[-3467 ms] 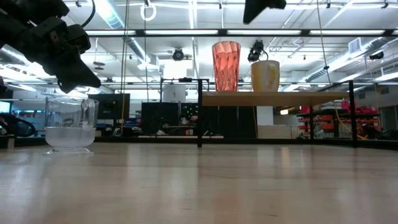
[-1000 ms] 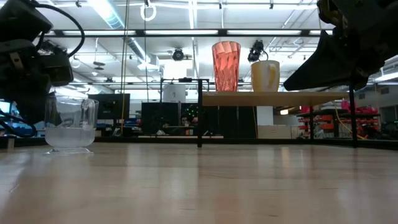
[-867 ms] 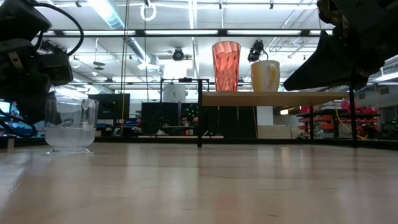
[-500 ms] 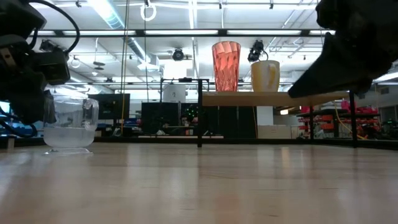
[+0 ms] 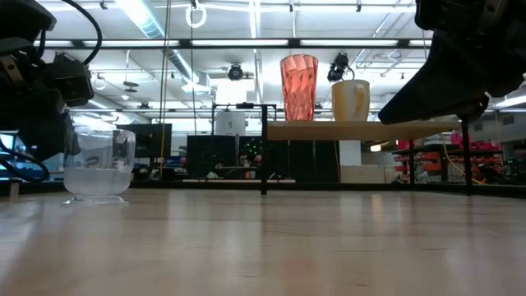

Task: Stack small to large cups/mugs on shelf
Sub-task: Put the transparent mug on the shelf

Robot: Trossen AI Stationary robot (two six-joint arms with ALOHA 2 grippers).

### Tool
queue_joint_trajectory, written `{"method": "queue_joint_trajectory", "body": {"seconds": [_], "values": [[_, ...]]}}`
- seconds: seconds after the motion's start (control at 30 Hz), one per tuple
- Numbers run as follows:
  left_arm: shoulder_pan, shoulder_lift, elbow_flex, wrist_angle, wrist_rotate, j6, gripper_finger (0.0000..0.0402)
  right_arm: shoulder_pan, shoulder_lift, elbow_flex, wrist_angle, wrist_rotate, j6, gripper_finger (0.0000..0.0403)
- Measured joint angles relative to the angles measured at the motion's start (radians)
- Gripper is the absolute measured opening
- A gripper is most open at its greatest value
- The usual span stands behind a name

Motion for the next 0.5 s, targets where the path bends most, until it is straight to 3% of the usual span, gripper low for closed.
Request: {"method": "queue_joint_trajectory", "body": {"seconds": [0.3, 0.5], "values": [[-0.005, 0.011, 0.000, 0.065, -0.028, 0.021, 0.0017, -0.003, 0.000, 0.000, 0.002, -0.001, -0.005, 0.0011], [-0.004, 0.110, 0.000, 0.141, -0.028, 0.027, 0.0016, -0.031, 0.000, 0.000, 0.005, -0.035, -0.025, 0.0010]]}}
